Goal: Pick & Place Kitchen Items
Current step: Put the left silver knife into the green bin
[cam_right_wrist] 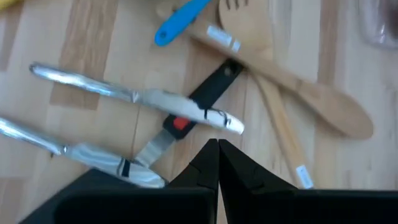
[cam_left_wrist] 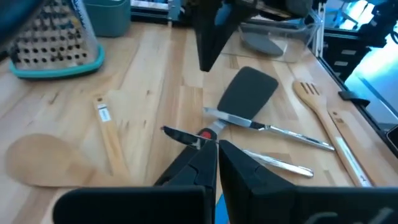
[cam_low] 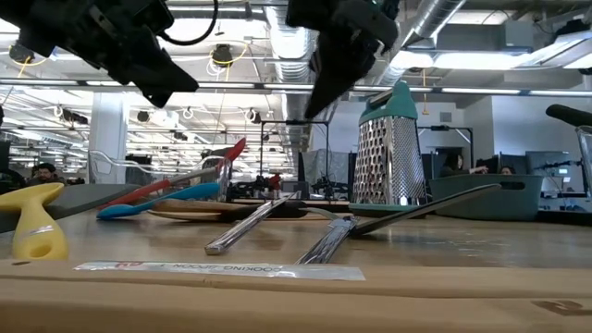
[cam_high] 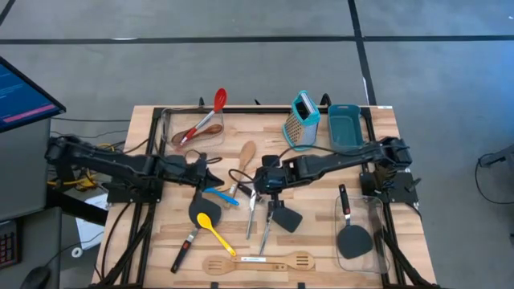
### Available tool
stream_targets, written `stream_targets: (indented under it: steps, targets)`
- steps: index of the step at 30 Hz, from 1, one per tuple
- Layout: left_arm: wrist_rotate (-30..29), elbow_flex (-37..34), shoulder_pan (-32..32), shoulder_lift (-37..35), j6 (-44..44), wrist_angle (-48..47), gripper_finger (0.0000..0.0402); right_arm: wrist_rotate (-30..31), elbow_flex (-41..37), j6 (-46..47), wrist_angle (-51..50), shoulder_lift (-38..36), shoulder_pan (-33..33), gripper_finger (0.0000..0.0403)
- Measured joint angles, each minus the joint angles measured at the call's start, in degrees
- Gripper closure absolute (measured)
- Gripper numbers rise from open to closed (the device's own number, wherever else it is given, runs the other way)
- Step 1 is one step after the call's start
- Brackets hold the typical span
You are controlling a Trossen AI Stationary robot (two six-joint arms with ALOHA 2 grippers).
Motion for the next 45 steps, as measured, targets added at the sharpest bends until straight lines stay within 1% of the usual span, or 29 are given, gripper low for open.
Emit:
stream_targets:
  steps: [5, 7, 12, 16, 20, 24, 27, 31, 33, 37, 40, 43, 45]
  targets:
    - [0.0, 0.0, -1.2, 5.4, 0.0, 4.5, 0.0399, -0.1, -4.2, 4.9, 0.6, -0.2, -1.9, 0.0403]
    - [0.0, 0.0, -1.4, 7.5, 0.0, 6.8, 0.0399, -0.6, -6.2, 6.3, 3.5, -0.7, -2.7, 0.0403]
    - [0.2, 0.0, -1.4, 10.8, 0.0, 8.5, 0.0399, -8.6, -11.0, 9.2, 10.7, -0.6, -5.4, 0.0403]
    - [0.4, 0.0, -2.0, 11.5, -0.1, 8.5, 0.0399, -11.8, -15.2, 11.7, 16.9, -0.6, -7.5, 0.0403]
    - [0.4, 0.0, -3.0, 11.6, -0.1, 8.5, 0.0399, -12.1, -17.7, 17.7, 20.7, -0.6, -9.6, 0.0403]
    - [0.4, 0.0, -3.7, 11.6, -0.1, 8.4, 0.0399, -13.0, -20.1, 23.6, 21.9, -0.6, -12.0, 0.0403]
    - [0.4, 0.0, -4.1, 11.6, -0.1, 8.4, 0.0399, -17.4, -21.3, 26.8, 24.4, -0.6, -13.7, 0.0403]
    - [0.4, 0.0, -4.5, 11.6, -0.1, 8.3, 0.0399, -24.2, -23.8, 30.0, 32.2, -0.6, -15.1, 0.0403]
    - [0.4, 0.0, -4.7, 11.6, -0.1, 8.1, 0.0399, -25.8, -25.0, 31.0, 34.5, -0.6, -15.7, 0.0403]
    - [0.4, 0.0, -5.2, 11.5, -0.1, 7.9, 0.0399, -26.6, -27.9, 33.8, 38.9, -0.6, -16.5, 0.0403]
    - [0.4, 0.0, -5.7, 11.5, -0.1, 7.9, 0.0399, -29.8, -30.0, 36.6, 41.2, -0.6, -17.2, 0.0403]
    - [0.4, 0.0, -5.9, 11.5, -0.1, 7.9, 0.0399, -32.6, -33.1, 40.1, 46.2, -0.6, -17.6, 0.0403]
    - [0.4, 0.0, -5.9, 11.5, -0.1, 7.9, 0.0399, -35.1, -35.3, 42.8, 51.4, -0.6, -18.2, 0.0403]
